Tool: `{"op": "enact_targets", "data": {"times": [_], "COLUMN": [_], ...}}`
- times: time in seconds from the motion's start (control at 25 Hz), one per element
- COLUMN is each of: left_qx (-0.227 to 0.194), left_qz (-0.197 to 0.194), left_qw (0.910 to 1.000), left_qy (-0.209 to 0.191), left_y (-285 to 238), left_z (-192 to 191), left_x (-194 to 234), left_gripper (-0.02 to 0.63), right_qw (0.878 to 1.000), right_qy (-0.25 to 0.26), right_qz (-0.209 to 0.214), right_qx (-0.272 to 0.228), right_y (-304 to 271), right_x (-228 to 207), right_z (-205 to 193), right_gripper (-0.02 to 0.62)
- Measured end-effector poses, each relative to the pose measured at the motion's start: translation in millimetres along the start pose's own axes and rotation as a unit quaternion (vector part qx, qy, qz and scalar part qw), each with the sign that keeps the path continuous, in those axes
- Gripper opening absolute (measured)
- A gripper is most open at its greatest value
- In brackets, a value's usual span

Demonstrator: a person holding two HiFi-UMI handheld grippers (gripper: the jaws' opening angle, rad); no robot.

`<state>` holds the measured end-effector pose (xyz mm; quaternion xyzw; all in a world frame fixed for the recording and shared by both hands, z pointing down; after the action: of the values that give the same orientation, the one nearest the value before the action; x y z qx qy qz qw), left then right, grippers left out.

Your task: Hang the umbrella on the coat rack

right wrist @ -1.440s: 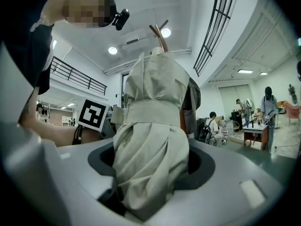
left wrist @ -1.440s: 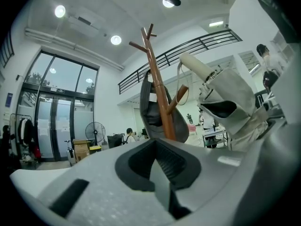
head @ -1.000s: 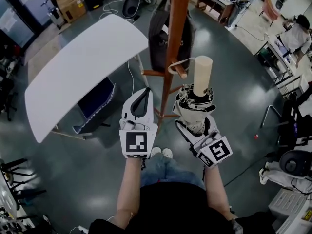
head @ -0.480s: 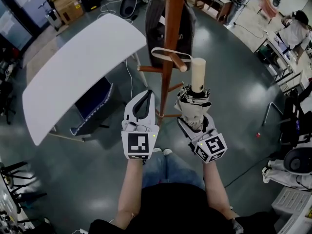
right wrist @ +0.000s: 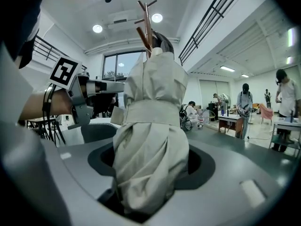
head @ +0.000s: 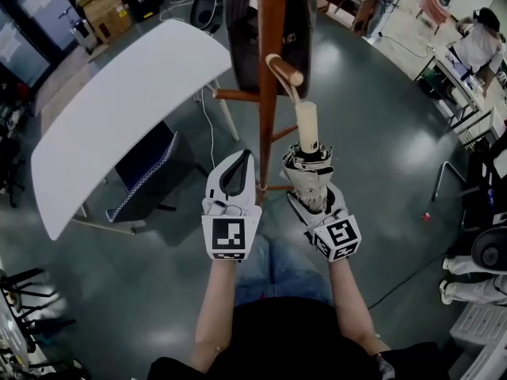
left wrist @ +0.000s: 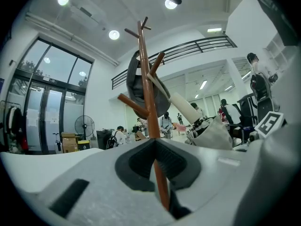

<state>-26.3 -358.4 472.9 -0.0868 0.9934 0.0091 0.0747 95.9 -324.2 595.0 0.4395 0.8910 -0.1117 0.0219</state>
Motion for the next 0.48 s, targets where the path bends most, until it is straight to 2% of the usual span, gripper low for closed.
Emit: {"op": "enact_targets", "data": {"times": [0.2,0.48], "left_qx": [0.007,0.011], "left_qz": [0.001,0.004], "left_qw": [1.0,0.9999], "left_qy": [-0.001,0.002], "left_y": [0.5,1.0], "left_z": [-8.4,-7.9], "left_x": [-4.9,5.3], "left_gripper": [0.005,0.005], "right_qw": [1.0,1.0], "right_qy": [0.015,0.006], "right_qz": [0.005,0.019], "right_qx": [0.011,0.021], "right_y": [-5.4,-17.7], "right_x": [0.9,6.3], "right_z": [-11.8,-16.8], "right_gripper": [0.325,0.35]}}
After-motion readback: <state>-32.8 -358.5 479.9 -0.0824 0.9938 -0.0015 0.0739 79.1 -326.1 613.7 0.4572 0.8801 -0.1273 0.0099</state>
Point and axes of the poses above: the fingertips, and each gripper's own axes: y backward along the fingers, x to its left, z out of its top, the point moved 1 cm from there along y, backward along the fingers, and after that the axes turned 13 degrees about z, right-handed, at the moved point
